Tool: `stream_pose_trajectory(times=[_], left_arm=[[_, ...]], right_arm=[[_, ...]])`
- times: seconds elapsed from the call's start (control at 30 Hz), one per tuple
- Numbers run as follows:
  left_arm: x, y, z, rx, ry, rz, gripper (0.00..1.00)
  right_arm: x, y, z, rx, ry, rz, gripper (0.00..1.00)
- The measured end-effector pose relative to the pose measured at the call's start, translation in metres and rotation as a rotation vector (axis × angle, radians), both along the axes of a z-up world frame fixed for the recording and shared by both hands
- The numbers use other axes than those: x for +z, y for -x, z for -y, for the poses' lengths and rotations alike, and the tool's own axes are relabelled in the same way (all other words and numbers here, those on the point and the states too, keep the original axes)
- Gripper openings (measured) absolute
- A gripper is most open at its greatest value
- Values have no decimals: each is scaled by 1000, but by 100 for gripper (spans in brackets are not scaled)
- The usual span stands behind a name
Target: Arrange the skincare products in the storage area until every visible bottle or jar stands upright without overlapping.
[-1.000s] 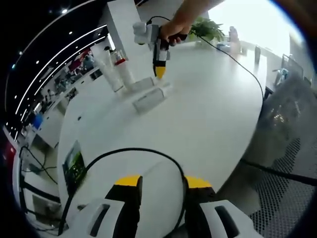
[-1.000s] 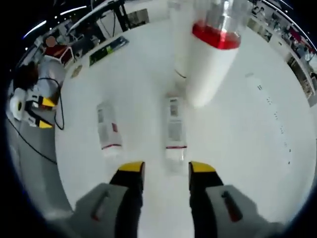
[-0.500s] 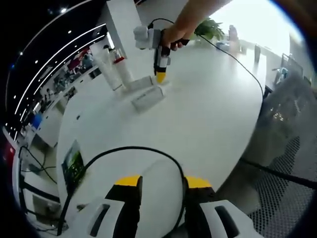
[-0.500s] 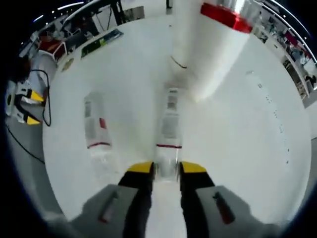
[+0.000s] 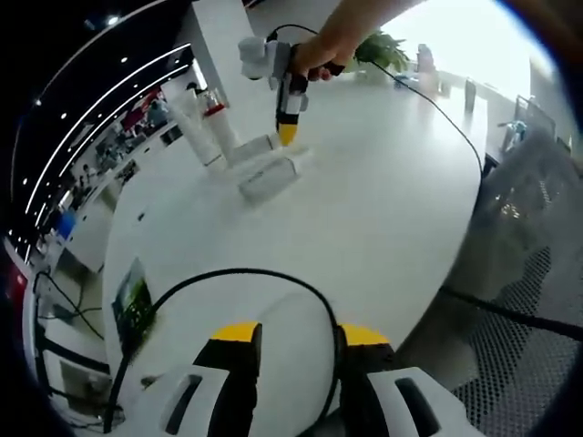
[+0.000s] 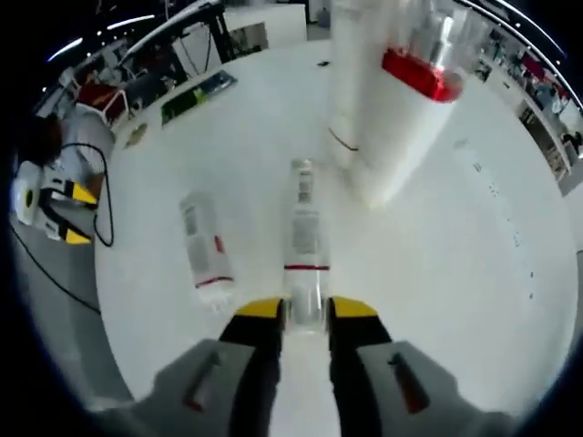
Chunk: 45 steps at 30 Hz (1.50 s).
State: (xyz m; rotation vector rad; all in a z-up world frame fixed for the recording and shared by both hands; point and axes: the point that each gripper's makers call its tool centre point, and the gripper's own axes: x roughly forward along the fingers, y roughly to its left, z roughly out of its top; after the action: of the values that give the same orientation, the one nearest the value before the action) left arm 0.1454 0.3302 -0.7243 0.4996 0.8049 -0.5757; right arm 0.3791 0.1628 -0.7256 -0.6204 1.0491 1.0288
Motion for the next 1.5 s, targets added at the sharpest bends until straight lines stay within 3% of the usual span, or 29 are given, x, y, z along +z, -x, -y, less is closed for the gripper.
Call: stream_pose_trajectory(times=[0.3, 0.5, 0.7, 0.8, 0.87, 1.03, 1.13, 1.2, 1.33, 1.37, 1.5], left_arm=[[1, 2, 5, -26, 0, 7, 36], [3, 0, 6, -24, 5, 15, 40], [5, 1, 15, -42, 43, 6, 48], [12, 1, 28, -107, 47, 35, 49], [17, -1, 30, -101, 63, 33, 50], [34, -10, 34, -58, 210, 17, 52], [54, -23, 38, -4, 362, -2, 54], [66, -33, 36, 84, 487, -63, 55], [81, -43, 41, 134, 664, -131, 64], [88, -45, 44, 165, 766, -179, 66], [111, -50, 54, 179, 986, -248, 62]], right_arm=[[43, 32, -9, 83, -70, 67, 18], [65, 44, -6, 146, -51, 130, 18], [100, 61, -14, 192, -80, 198, 18], [113, 67, -14, 215, -76, 240, 18], [122, 77, -13, 231, -80, 262, 18], [131, 92, -7, 339, -21, 348, 18], [132, 103, -4, 400, 23, 392, 18], [132, 118, -6, 408, 9, 388, 18], [125, 138, -8, 442, 3, 371, 18], [120, 147, -7, 475, 16, 360, 18], [111, 171, -4, 516, 2, 303, 18]])
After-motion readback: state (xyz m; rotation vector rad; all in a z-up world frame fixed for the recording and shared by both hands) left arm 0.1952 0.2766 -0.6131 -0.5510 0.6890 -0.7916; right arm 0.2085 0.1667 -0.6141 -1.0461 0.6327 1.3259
